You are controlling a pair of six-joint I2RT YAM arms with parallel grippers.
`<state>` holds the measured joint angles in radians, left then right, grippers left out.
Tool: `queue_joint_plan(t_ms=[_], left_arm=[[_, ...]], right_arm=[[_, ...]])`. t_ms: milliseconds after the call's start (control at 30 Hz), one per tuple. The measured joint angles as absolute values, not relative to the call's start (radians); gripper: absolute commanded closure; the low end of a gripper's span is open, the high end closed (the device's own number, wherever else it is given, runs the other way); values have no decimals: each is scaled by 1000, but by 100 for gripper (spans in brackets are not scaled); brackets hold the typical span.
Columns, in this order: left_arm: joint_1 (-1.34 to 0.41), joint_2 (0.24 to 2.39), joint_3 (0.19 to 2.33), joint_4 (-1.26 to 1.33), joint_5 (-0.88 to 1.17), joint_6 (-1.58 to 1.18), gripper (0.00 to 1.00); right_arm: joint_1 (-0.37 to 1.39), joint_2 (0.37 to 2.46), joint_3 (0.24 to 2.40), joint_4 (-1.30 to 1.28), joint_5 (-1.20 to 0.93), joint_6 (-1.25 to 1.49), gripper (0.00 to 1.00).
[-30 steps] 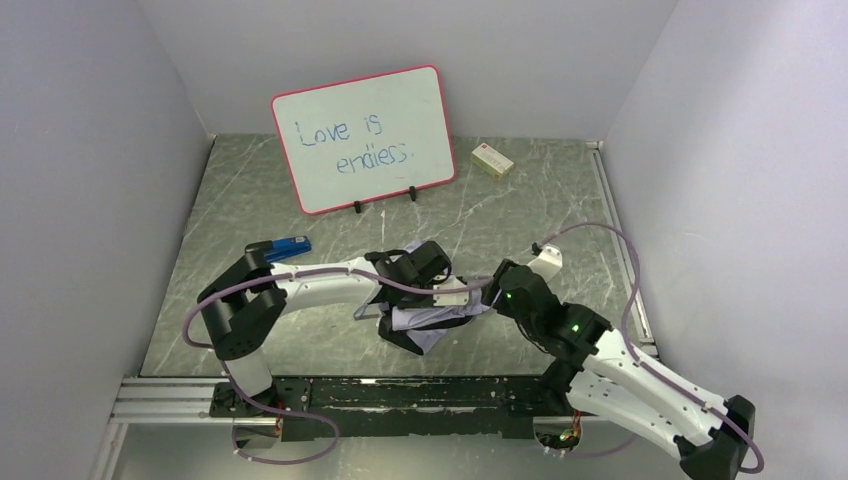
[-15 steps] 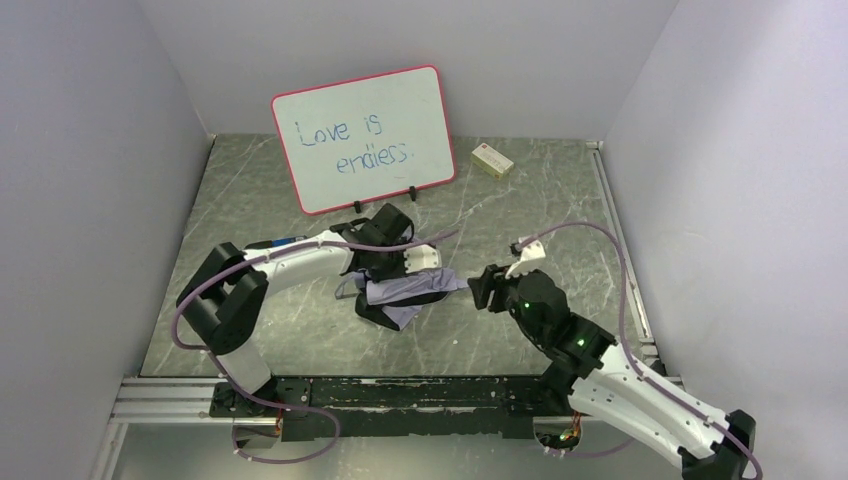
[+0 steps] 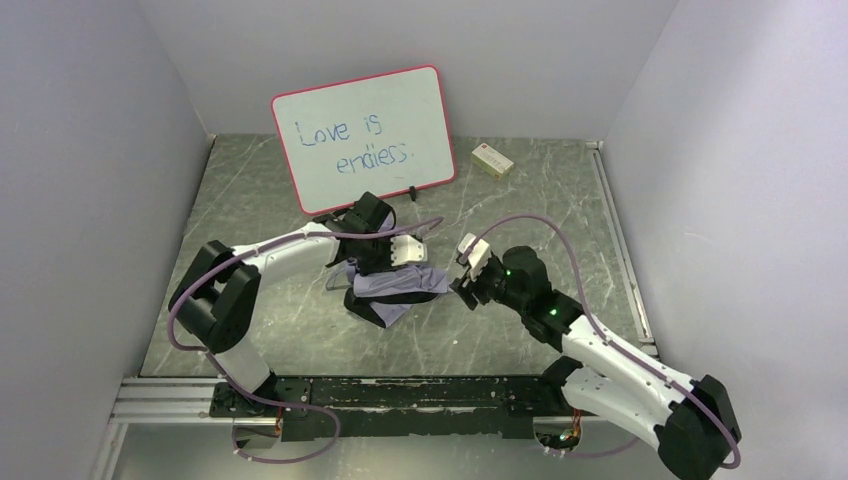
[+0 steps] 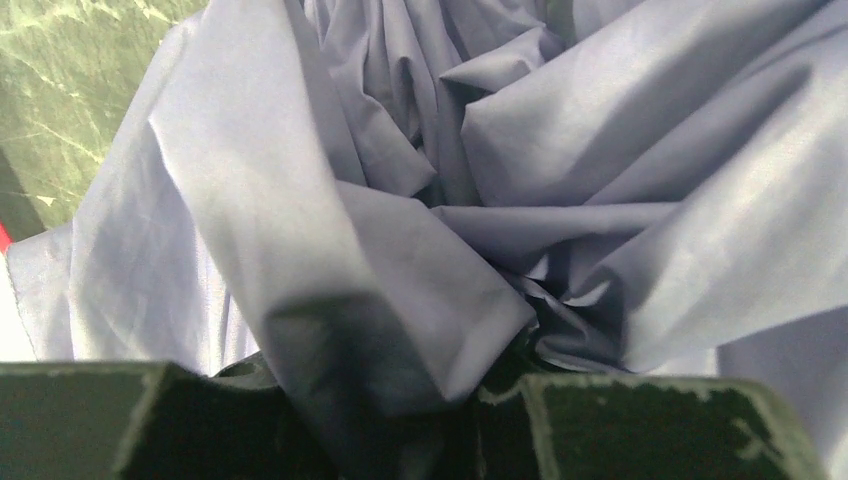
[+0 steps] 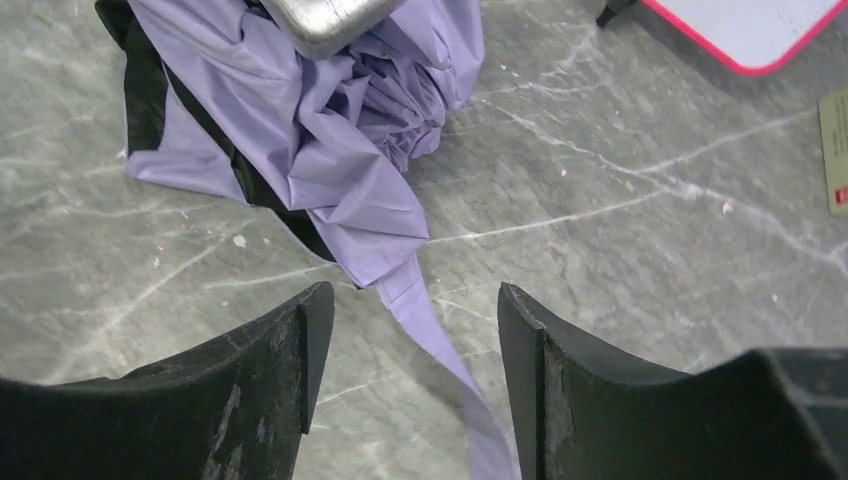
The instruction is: Put away the umbrella
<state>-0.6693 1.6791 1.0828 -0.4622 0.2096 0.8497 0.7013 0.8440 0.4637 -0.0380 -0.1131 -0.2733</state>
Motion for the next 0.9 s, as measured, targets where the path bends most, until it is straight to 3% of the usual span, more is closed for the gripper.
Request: queue_joint_plan(t_ms=[400, 900], left_arm=[[-661, 1672, 1073, -460, 255, 869, 92], [-658, 1666, 1066, -457, 273, 873, 91]], right_arm=[[626, 982, 393, 1, -419, -584, 39], [626, 1174, 410, 31, -359, -720, 44]])
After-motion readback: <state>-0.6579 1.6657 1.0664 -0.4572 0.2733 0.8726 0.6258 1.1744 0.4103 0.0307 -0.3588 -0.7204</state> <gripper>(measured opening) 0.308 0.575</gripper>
